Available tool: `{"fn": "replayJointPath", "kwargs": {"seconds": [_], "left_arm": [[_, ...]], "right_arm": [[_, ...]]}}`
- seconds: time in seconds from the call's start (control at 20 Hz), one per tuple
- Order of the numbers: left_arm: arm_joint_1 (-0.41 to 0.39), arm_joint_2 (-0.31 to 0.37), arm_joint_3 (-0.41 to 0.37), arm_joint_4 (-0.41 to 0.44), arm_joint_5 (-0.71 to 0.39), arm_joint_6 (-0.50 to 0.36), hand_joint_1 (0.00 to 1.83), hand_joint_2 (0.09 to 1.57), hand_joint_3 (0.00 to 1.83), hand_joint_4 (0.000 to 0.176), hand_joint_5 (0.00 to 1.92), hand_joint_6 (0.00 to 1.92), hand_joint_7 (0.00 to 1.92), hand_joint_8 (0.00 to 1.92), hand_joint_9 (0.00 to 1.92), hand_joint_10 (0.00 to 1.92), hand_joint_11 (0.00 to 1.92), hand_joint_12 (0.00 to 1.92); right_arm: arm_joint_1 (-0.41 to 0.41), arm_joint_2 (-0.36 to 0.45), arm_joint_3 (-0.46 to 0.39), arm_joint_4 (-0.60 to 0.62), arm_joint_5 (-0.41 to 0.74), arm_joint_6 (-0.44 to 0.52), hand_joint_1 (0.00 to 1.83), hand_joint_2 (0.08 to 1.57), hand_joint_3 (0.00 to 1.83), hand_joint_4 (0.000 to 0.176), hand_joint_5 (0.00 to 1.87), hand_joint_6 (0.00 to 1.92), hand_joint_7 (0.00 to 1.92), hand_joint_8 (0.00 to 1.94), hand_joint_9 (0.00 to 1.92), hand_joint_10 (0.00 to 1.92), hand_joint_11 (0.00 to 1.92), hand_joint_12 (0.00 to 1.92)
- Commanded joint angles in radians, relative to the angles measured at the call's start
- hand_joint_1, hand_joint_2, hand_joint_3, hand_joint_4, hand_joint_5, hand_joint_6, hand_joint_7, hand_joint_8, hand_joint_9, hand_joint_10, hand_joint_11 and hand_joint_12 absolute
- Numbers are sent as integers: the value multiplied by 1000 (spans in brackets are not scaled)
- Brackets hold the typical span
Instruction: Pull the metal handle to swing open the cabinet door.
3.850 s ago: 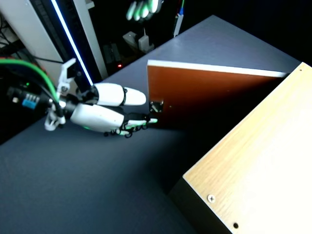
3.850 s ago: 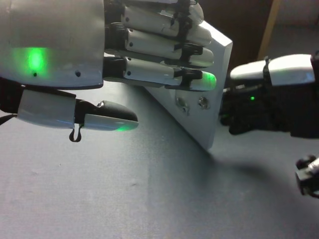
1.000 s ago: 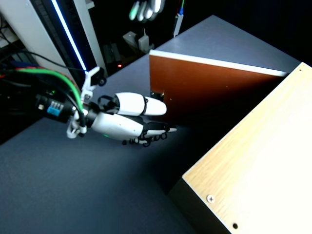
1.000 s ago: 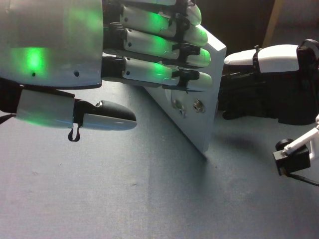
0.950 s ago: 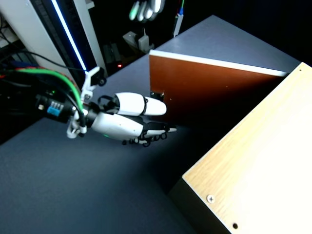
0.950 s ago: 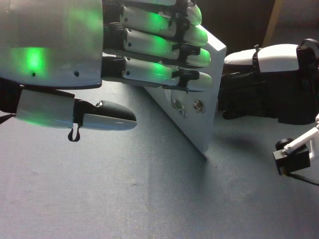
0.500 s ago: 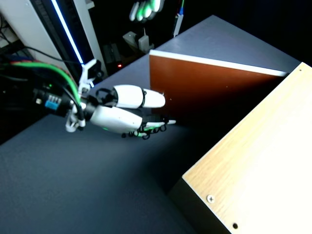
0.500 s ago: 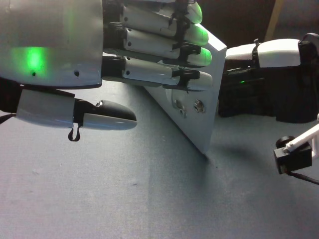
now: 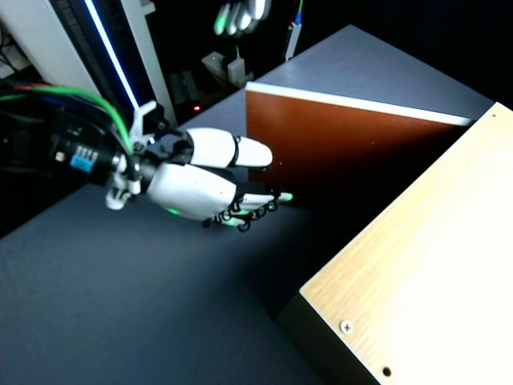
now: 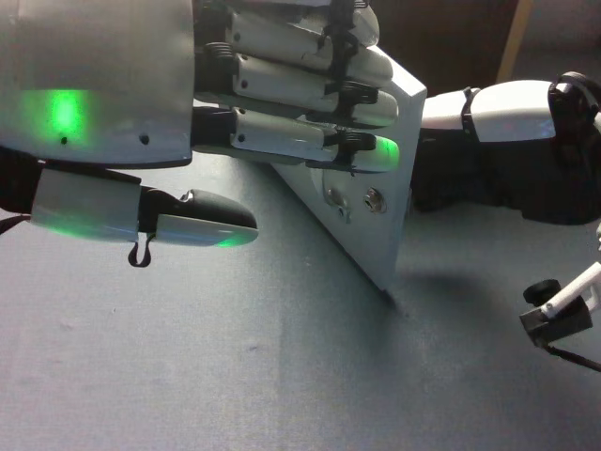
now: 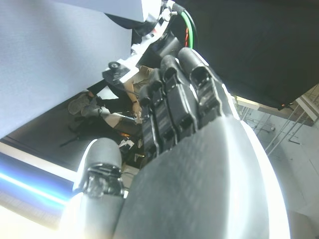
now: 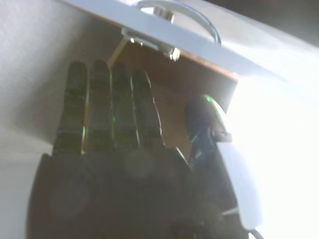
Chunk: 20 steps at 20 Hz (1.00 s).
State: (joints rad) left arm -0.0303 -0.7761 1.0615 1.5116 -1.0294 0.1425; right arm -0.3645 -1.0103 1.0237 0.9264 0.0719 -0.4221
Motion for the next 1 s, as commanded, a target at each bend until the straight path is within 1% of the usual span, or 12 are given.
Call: {"fn": "replayJointPath", "kwargs": {"seconds": [0.0, 0.25, 0.3, 0.4, 0.6, 0.9, 0.95], "left_arm": [[-11, 7, 2, -94, -23, 9, 0, 1571, 38, 0, 340, 0, 374, 0, 351, 0, 0, 825], [-11, 7, 2, -94, -23, 9, 0, 1571, 32, 0, 341, 1, 371, 1, 344, 0, 0, 809], [-11, 7, 2, -94, -23, 9, 0, 1571, 32, 0, 341, 1, 370, 1, 344, 0, 0, 810], [-11, 7, 2, -94, -23, 9, 0, 1571, 35, 0, 349, 3, 380, 3, 355, 3, 0, 830], [-11, 7, 2, -94, -23, 9, 0, 1571, 31, 0, 346, 0, 376, 1, 350, 0, 0, 823], [-11, 7, 2, -94, -23, 9, 0, 1571, 36, 0, 347, 2, 374, 1, 347, 0, 0, 818], [-11, 7, 2, -94, -23, 9, 0, 1571, 38, 0, 345, 0, 373, 0, 346, 0, 0, 807]], "right_arm": [[8, 8, -6, -19, 73, 6, 0, 1560, 2, 0, 317, 1, 340, 0, 310, 0, 0, 850], [-6, 24, -40, -144, 73, 7, 0, 1561, 1, 0, 312, 1, 335, 0, 304, 0, 0, 865], [-10, 29, -47, -167, 73, 7, 0, 1559, 0, 0, 293, 0, 317, 0, 285, 0, 0, 825], [-14, 32, -58, -185, 72, 7, 0, 1558, 0, 0, 304, 4, 331, 4, 298, 5, 0, 857], [-15, 25, -71, -212, 72, 7, 0, 1564, 2, 0, 308, 4, 336, 4, 299, 4, 0, 857], [-17, -17, -68, -292, 73, 7, 0, 1563, 1, 0, 305, 2, 330, 1, 298, 2, 0, 853], [-16, -24, -65, -296, 75, 7, 0, 1561, 0, 0, 314, 4, 341, 3, 310, 5, 0, 877]]}}
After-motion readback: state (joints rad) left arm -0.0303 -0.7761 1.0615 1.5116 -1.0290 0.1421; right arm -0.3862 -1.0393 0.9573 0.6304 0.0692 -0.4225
